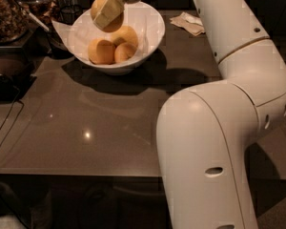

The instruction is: Pick orange from white bowl

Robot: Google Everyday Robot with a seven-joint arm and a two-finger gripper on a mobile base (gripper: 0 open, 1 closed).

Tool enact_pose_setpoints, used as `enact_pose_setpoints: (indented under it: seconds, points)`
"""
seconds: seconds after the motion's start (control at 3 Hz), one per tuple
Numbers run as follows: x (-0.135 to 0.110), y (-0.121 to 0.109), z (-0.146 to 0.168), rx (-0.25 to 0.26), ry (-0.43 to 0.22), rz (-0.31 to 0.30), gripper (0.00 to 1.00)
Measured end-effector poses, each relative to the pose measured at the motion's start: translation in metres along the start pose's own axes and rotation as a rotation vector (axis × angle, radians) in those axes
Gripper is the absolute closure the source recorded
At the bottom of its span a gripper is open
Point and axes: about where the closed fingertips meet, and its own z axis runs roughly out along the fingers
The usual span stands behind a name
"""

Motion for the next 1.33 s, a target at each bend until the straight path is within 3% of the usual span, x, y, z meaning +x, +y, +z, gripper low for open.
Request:
enact_pose_setpoints:
  seconds: [0.33, 0.67, 1.33]
  points:
    - [-0.005, 0.004, -0.005, 0.003, -0.008, 0.005, 1.00]
    - [-0.009, 0.018, -0.033, 0.037, -0.046, 0.043, 1.00]
    - [-0.024, 0.073, -0.085, 0.148, -0.181, 0.083, 1.00]
